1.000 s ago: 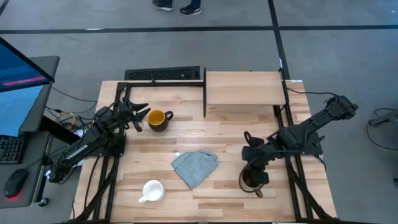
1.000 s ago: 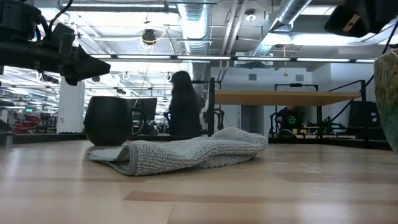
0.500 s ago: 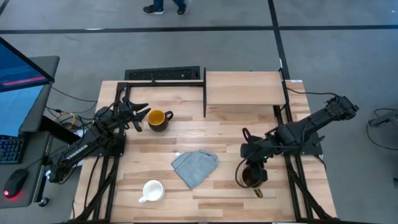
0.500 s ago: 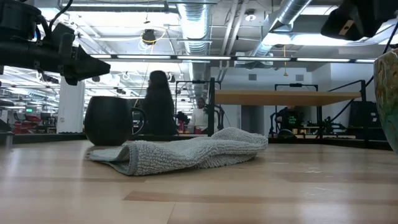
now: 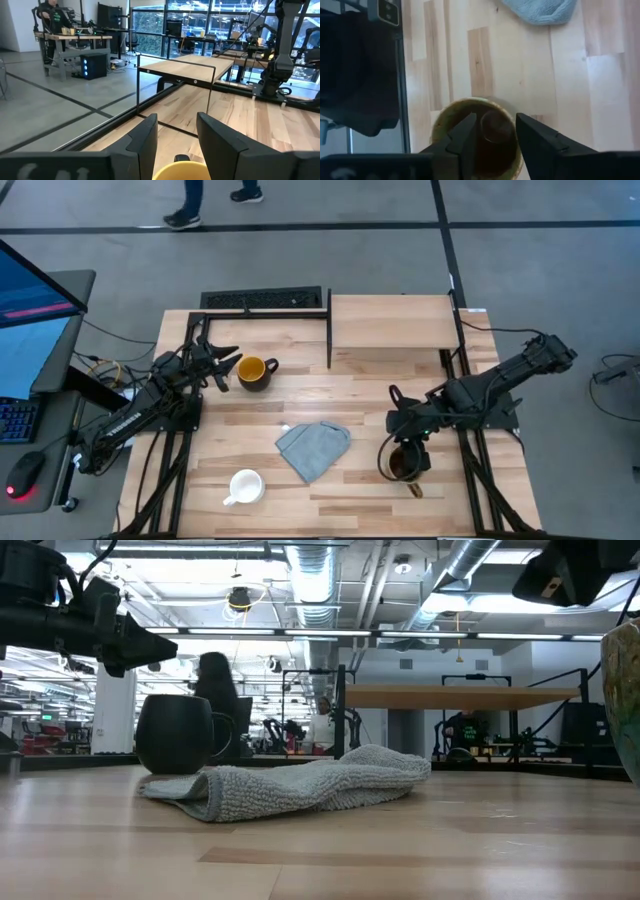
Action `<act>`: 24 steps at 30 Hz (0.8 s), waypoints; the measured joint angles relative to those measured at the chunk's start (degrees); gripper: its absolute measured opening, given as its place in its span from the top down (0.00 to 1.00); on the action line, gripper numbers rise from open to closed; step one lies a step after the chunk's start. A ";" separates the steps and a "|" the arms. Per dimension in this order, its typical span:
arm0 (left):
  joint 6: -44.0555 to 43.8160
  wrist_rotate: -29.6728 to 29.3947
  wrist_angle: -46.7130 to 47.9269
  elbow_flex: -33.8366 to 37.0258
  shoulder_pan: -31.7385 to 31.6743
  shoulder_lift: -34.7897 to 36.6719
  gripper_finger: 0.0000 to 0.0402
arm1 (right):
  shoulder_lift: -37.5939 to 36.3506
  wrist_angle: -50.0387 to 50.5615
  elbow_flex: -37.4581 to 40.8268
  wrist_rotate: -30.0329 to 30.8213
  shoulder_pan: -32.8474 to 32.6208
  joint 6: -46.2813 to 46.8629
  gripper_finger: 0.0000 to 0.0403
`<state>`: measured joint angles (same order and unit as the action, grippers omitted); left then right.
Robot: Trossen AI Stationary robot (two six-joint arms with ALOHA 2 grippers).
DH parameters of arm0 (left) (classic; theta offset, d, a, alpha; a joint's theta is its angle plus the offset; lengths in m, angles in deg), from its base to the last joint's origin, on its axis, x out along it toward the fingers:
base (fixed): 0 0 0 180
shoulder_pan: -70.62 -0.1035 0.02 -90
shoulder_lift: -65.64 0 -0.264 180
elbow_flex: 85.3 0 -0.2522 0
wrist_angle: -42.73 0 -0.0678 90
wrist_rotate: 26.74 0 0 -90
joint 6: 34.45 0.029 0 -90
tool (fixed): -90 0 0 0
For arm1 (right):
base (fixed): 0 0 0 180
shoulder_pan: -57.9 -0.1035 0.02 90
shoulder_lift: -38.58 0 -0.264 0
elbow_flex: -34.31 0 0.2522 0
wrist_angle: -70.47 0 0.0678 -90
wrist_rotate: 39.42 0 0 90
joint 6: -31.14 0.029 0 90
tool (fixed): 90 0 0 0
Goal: Stack small to large cups/mugs on shelf
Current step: Put the green mug on the shelf
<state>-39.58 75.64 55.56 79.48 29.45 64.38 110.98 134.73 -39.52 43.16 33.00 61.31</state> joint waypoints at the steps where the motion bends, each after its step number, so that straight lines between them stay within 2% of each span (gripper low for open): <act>1: 0.02 0.00 0.00 0.00 0.00 0.00 0.68 | 0.01 0.00 0.00 0.10 0.12 -0.23 0.57; 10: 0.00 -0.92 0.07 0.00 -0.02 0.00 0.68 | 0.00 -0.46 0.00 -0.08 1.05 -0.21 0.47; 18: -0.02 -0.99 0.11 0.00 0.00 0.00 0.68 | 0.00 -3.42 0.00 -0.06 0.96 -0.21 0.46; 24: -0.02 -1.09 0.13 0.00 -0.01 0.00 0.68 | 0.02 -4.36 0.00 3.66 1.05 3.22 0.46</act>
<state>-39.60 74.55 55.70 79.48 29.44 64.38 110.99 130.37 -39.52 46.83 34.05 64.53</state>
